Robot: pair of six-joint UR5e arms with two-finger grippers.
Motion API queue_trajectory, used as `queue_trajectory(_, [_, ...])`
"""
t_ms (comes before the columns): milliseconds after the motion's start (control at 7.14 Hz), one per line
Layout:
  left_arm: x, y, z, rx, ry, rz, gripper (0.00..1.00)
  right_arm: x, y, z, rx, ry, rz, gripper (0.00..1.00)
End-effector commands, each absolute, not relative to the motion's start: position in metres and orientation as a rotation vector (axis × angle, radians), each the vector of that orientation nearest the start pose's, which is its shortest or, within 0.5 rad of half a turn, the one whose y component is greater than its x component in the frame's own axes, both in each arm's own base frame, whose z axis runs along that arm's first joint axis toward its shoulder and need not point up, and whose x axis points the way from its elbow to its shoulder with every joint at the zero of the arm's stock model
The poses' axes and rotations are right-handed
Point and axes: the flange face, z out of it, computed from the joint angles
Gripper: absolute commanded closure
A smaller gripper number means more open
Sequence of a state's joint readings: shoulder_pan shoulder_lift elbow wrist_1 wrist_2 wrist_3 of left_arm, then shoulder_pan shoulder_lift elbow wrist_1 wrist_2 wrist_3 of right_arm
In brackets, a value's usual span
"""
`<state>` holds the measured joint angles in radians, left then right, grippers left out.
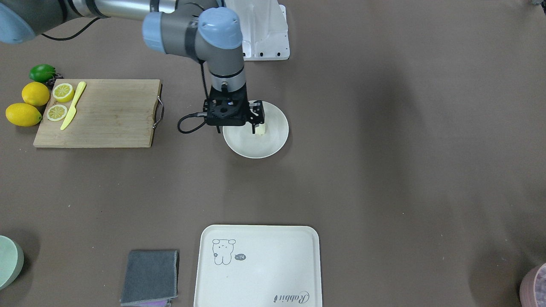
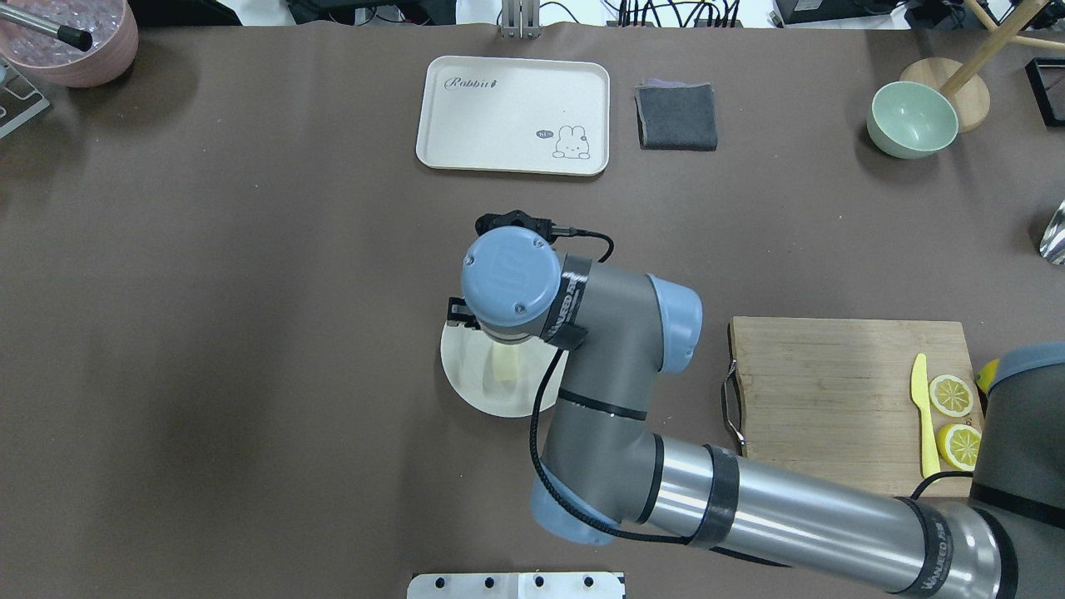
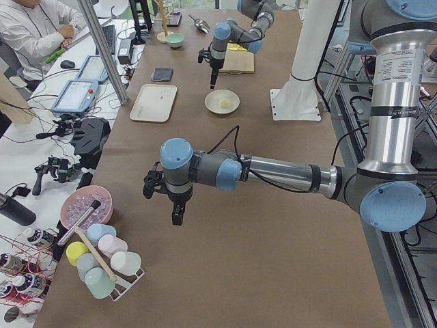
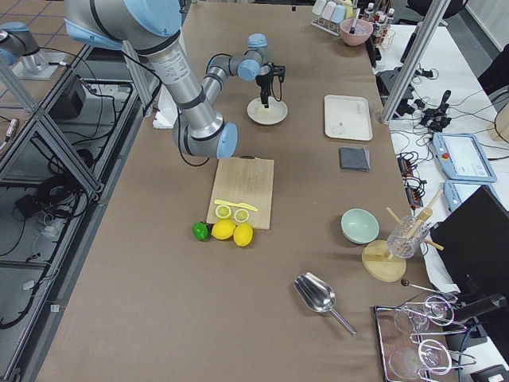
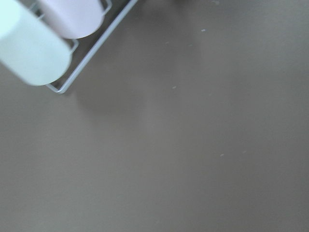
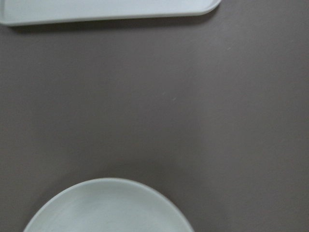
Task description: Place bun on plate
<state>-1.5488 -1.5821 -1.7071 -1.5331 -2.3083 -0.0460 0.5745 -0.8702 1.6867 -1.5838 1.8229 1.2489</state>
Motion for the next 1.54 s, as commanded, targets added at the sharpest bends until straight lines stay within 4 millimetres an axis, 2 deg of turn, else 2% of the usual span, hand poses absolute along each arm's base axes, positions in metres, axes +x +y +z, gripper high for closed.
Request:
queue_trajectory(0, [-0.107, -0.477, 0.605, 0.032, 0.57, 0.047, 0.02, -0.393, -0.507, 0.262, 0.132, -0.812, 0.091, 0.0])
queue_trajectory(140, [-0.104, -0.476, 0.612, 0.009, 0.576, 0.037, 0.02, -0.328, -0.518, 0.308, 0.145, -0.784, 0.034, 0.0])
queue_trajectory(280, [-0.103, -0.476, 0.611, 0.019, 0.588, 0.042, 0.02, -0.246, -0.518, 0.366, 0.159, -0.744, -0.029, 0.0])
queue_trajectory(420, [-0.099, -0.477, 0.604, 0.029, 0.633, 0.041, 0.02, -0.168, -0.504, 0.428, 0.149, -0.71, -0.081, 0.0])
queue_trajectory(560, [-0.095, -0.478, 0.604, 0.026, 0.684, 0.038, 0.02, -0.096, -0.49, 0.481, 0.128, -0.688, -0.087, 0.0])
queue_trajectory(700, [-0.093, -0.477, 0.603, 0.027, 0.712, 0.037, 0.02, -0.031, -0.466, 0.531, 0.104, -0.702, -0.104, 0.0])
queue_trajectory(840, [-0.093, -0.477, 0.605, 0.024, 0.712, 0.036, 0.02, 0.03, -0.427, 0.59, 0.108, -0.666, -0.177, 0.0])
queue_trajectory(980, [-0.093, -0.475, 0.604, 0.025, 0.712, 0.036, 0.02, 0.074, -0.393, 0.638, 0.094, -0.65, -0.204, 0.0])
queue_trajectory(1120, [-0.093, -0.474, 0.604, 0.027, 0.713, 0.037, 0.02, 0.101, -0.372, 0.661, 0.093, -0.648, -0.2, 0.0])
queue_trajectory(1400, [-0.093, -0.473, 0.606, 0.022, 0.712, 0.035, 0.02, 0.103, -0.371, 0.684, 0.04, -0.668, -0.152, 0.0])
